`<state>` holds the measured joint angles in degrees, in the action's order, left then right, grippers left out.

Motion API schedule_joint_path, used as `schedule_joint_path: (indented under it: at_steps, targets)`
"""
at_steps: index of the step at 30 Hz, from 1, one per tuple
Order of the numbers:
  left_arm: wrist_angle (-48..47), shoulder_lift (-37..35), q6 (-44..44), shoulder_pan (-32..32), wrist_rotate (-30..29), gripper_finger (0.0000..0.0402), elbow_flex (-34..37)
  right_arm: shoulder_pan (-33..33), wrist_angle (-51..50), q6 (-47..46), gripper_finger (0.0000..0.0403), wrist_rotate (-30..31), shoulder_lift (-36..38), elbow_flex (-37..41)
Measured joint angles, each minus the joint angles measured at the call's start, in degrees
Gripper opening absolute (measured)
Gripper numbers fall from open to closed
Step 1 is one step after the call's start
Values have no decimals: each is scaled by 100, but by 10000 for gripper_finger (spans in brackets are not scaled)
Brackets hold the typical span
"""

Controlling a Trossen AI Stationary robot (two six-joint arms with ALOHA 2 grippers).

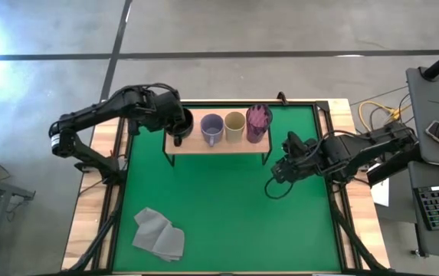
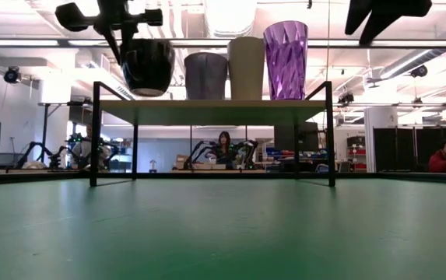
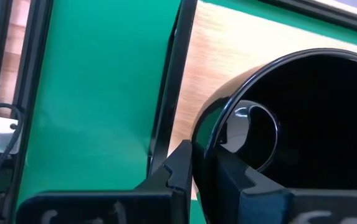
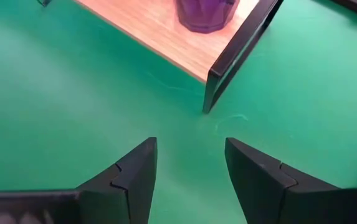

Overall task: Stack small to large cups/mugs on shelf
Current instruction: Put the black mug on the shelf

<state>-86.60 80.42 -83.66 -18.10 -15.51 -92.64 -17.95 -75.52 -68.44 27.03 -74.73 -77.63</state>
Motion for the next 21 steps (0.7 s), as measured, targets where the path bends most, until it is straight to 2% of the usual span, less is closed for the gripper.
schedule_joint_path:
  at_steps: [21]
  targets:
    - [199, 367, 19, 124, 101, 18, 66, 73, -57, 58, 183, -1, -36, 42]
